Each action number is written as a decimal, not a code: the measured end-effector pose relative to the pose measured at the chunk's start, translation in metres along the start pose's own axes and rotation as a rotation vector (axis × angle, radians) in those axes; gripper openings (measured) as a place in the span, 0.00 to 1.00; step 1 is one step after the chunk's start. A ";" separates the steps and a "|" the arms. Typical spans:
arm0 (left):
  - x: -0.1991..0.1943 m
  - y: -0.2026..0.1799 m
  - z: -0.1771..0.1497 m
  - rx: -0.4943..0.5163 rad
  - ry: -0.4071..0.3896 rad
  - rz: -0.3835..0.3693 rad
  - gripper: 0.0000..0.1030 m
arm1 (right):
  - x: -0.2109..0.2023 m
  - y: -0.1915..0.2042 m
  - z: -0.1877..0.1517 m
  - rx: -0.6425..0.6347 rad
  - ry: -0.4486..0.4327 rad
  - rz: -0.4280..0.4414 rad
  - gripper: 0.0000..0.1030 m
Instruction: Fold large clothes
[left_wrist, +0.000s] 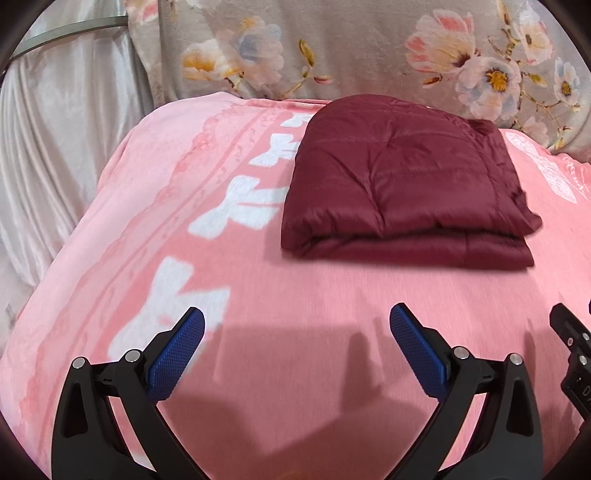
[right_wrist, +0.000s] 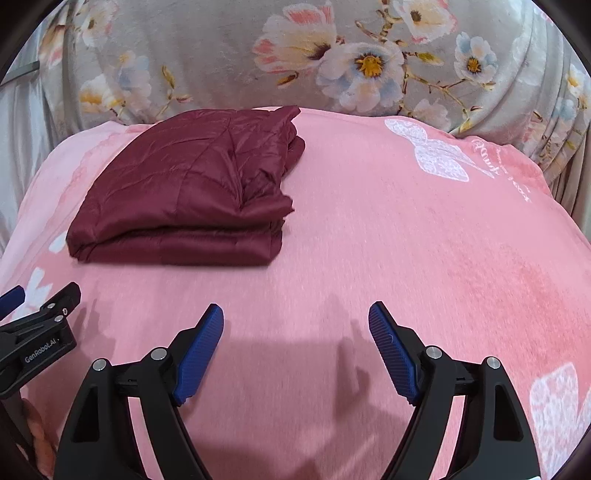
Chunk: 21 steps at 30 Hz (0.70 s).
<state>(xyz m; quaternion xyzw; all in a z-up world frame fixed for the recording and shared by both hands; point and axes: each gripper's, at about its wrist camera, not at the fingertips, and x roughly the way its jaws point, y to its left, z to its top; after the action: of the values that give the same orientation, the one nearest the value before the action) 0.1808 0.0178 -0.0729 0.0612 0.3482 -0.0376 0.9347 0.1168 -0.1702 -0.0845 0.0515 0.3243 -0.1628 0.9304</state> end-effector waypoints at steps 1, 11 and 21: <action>-0.003 0.000 -0.003 0.002 0.001 -0.001 0.95 | -0.005 0.001 -0.005 -0.005 -0.005 0.001 0.78; -0.038 -0.012 -0.037 0.050 -0.007 0.001 0.95 | -0.033 0.012 -0.033 -0.063 -0.006 0.026 0.82; -0.041 -0.013 -0.041 0.052 -0.004 0.014 0.95 | -0.034 0.014 -0.038 -0.063 0.013 0.027 0.82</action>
<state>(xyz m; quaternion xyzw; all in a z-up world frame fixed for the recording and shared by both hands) 0.1220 0.0114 -0.0779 0.0880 0.3450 -0.0401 0.9336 0.0740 -0.1402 -0.0931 0.0276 0.3346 -0.1393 0.9316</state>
